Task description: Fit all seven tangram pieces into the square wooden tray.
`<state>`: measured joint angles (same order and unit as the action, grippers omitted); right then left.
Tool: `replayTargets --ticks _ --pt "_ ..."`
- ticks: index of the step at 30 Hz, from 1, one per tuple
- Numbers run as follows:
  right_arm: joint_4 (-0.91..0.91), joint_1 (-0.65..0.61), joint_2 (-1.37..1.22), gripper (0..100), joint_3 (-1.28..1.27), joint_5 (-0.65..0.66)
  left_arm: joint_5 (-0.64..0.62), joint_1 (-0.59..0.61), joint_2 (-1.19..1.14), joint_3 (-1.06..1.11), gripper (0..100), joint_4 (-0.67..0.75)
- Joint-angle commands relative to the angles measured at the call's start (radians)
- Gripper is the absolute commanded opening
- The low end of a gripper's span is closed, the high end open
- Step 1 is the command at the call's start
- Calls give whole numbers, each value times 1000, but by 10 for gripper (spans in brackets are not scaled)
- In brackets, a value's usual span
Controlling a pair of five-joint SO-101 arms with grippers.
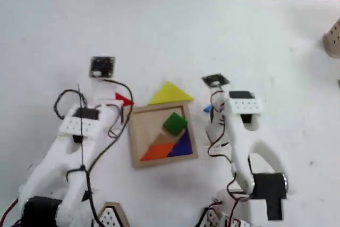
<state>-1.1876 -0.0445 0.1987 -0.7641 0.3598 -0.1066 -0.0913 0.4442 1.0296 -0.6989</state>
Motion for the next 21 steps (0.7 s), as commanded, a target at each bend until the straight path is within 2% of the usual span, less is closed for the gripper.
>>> replayTargets --ticks 1,5,8,10,15,21 --pt "31 56 133 18 -49 0 2 -137 150 -6 20 -103" --pt "68 84 203 18 -126 2 -2 -306 274 -6 20 -143" --pt "73 111 209 18 -133 2 -101 -424 300 -5 20 -103" --pt "73 128 209 18 -133 2 -204 -484 283 15 20 -23" --pt "73 150 209 18 -135 3 -391 -576 182 112 20 299" --pt "73 148 209 18 -137 32 -370 -618 27 130 20 485"
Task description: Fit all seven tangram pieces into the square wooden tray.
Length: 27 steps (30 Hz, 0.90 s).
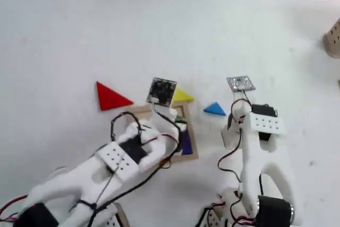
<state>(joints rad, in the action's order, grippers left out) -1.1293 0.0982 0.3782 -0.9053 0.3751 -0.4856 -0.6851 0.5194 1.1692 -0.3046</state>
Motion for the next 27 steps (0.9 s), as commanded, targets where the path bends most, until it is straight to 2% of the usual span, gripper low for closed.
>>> replayTargets --ticks 1,10,19,27 --pt "15 5 30 18 5 18 18 -24 -71 -9 20 117" --pt "15 5 28 18 5 21 114 -19 -213 -8 20 196" --pt "16 4 -7 18 8 21 117 16 -73 66 20 58" --pt "30 4 -27 18 11 21 112 44 113 112 20 71"
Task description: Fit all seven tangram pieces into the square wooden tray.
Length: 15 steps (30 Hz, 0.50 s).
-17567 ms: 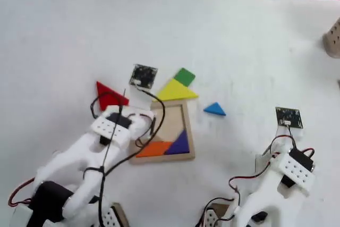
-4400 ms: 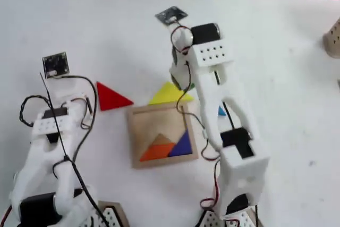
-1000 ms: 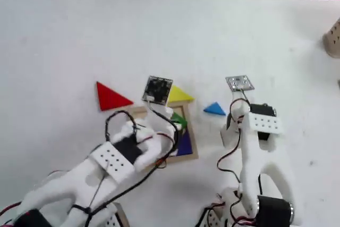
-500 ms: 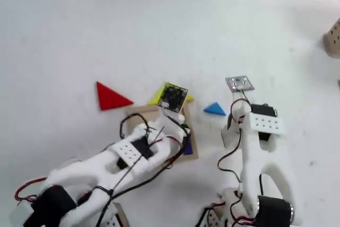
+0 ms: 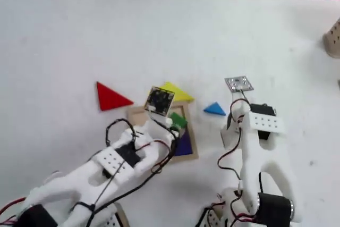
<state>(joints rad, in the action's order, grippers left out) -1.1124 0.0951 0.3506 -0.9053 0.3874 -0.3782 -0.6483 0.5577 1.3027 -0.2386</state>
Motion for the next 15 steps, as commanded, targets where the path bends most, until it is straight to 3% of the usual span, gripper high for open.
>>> replayTargets --ticks 1,7,15 --pt "13 7 1 18 11 9 3 4 77 -31 20 28" --pt "13 8 1 18 9 9 6 8 -81 -107 20 190" --pt "13 8 1 18 8 9 9 13 -392 -282 20 199"
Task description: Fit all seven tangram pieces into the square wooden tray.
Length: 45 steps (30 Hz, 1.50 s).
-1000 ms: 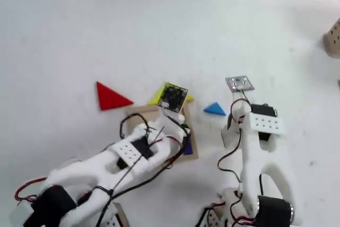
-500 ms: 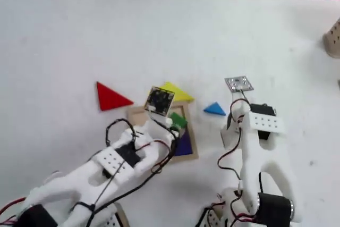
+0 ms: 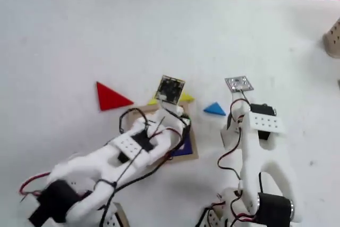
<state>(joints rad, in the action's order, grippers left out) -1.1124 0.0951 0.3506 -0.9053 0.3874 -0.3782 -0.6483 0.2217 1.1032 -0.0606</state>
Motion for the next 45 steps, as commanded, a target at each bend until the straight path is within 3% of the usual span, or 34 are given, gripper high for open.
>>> replayTargets --ticks 1,16,24,36,45 --pt "13 8 1 18 8 9 11 13 -70 -87 20 21" --pt "15 7 1 18 9 9 11 81 -35 9 20 15" --pt "28 5 1 18 6 9 147 58 70 106 20 21" --pt "28 4 1 18 6 9 144 142 74 12 20 23" --pt "28 5 1 18 6 9 144 133 -206 -153 20 52"
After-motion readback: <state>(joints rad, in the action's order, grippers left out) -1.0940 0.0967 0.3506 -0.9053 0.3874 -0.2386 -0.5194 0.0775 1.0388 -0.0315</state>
